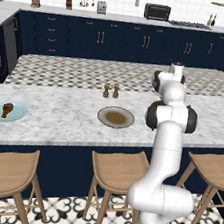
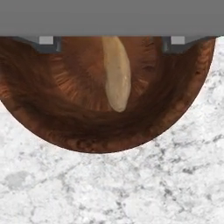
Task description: Pick the chicken drumstick and sweet potato from their plates and place them in the bowl. Then put the bowl in the fridge.
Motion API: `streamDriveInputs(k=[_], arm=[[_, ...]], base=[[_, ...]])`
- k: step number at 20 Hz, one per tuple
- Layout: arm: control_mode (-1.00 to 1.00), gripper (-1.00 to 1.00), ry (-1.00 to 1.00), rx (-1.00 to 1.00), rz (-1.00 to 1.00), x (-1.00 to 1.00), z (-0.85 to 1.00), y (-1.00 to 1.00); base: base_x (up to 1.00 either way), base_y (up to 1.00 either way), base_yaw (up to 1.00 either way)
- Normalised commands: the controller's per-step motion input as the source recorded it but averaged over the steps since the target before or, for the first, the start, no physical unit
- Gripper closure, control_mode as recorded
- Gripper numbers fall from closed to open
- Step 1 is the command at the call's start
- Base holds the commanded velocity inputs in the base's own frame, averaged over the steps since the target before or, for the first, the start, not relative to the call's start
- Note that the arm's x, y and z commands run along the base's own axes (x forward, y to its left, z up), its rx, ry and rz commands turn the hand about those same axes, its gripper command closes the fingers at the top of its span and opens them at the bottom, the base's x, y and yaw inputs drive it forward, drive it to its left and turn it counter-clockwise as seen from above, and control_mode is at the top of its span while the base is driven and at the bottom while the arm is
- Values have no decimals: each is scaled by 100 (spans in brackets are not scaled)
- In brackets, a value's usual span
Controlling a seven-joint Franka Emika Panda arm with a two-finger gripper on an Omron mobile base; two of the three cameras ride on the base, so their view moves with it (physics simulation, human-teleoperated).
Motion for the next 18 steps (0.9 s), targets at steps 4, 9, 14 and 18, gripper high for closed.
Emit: streamDriveInputs(k=[4,9,14,18], arm=[[-100,-100,0,9,0,-72,26,6],[-100,-100,2,10,0,-100,59,42],[-100,-100,5,5,0,-100,58,62],[-100,-100,-8,0,0,-100,13,72]], base=[[0,0,0],[0,0,0],[0,0,0],[0,0,0]])
